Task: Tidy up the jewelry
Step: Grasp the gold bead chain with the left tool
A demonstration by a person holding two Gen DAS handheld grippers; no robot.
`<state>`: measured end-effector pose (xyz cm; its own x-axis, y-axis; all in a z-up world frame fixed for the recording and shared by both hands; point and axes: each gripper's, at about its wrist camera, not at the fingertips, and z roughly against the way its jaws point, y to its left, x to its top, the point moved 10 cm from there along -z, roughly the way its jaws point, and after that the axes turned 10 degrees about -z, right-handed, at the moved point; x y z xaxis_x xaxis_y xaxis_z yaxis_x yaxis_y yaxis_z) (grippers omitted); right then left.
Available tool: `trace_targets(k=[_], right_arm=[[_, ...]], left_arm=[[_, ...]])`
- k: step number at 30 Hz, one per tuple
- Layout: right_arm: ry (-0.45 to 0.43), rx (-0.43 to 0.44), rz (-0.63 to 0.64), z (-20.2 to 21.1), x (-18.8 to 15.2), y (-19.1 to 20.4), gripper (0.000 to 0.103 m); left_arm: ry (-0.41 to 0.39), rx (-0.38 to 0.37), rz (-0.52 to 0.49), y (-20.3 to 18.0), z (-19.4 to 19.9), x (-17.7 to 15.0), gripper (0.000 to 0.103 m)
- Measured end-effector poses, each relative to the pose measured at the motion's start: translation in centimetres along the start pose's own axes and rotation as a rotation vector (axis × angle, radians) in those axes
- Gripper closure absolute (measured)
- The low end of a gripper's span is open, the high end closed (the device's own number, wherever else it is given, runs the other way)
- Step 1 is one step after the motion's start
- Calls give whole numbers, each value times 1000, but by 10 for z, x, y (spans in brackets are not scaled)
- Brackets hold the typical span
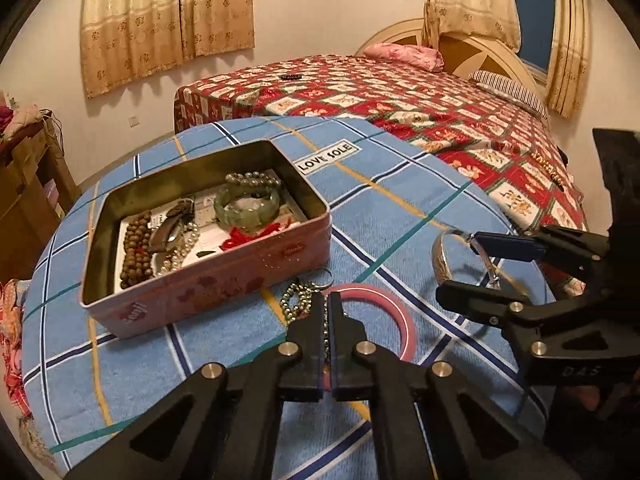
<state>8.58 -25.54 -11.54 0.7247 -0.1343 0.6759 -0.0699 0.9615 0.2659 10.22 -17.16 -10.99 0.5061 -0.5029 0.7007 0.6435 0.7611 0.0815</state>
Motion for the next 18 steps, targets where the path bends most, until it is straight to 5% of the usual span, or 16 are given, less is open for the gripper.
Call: trace_targets(k=[8, 11, 18], right_arm=[[-4, 1, 1, 1, 1, 2, 35], [-5, 2, 3, 2, 2, 2, 35], [-6, -2, -11, 0, 2, -3, 35]], left_arm=[[-44, 15, 35, 3, 10, 6, 102], [-32, -49, 87, -1, 5, 2, 102], [6, 93, 31, 7, 1, -8, 102]])
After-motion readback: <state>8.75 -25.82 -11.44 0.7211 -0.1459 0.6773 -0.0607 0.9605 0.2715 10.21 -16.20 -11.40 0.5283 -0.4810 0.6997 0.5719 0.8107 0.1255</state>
